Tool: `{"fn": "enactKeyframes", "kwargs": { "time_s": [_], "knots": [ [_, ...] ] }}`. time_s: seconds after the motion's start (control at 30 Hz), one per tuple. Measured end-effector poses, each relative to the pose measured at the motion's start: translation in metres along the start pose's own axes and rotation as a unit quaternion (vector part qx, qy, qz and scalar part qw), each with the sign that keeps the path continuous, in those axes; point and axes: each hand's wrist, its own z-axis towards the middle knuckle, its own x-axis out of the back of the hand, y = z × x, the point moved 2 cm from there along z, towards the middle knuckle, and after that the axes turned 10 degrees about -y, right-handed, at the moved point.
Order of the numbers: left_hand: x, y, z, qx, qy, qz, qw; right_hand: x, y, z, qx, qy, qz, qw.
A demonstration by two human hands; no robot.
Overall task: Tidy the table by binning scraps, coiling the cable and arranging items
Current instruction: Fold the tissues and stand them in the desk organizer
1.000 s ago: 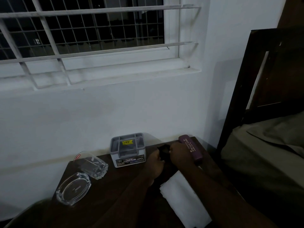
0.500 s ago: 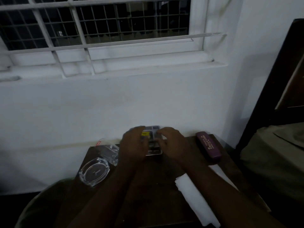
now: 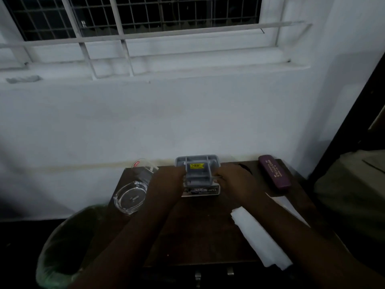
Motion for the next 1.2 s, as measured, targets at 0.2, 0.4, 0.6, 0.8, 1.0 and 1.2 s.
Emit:
{"fn": "enactKeyframes", "kwargs": {
  "time_s": [0.2,0.4,0.6,0.8,1.0,1.2],
  "knots": [
    [0.013,0.016,-0.06,-0.003,-0.037,-0.007,0.999,-0.009,-0.018,-0.056,0.041,-0.017,-0.009,0.999],
    [0.035,0.058,-0.079,-0.004,0.048,-0.01,0.999,0.0,-0.014,-0.072,0.073,0.031,0.039,0.996],
    [-0.019,0.135,-0.074,-0.161,-0.019,-0.104,0.981,0.035,0.075,-0.103,-0.126,0.175,0.211,0.953],
    [-0.079,0.165,-0.064,-0.166,-0.124,-0.077,0.975,0.003,0.114,-0.121,-0.218,0.041,0.154,0.963],
    [-0.089,0.165,-0.066,-0.182,-0.087,-0.043,0.979,-0.019,0.108,-0.123,-0.243,0.002,0.085,0.966],
    [-0.091,0.164,-0.065,-0.173,-0.067,-0.057,0.981,-0.011,0.1,-0.118,-0.2,0.038,0.061,0.977]
  ]
}}
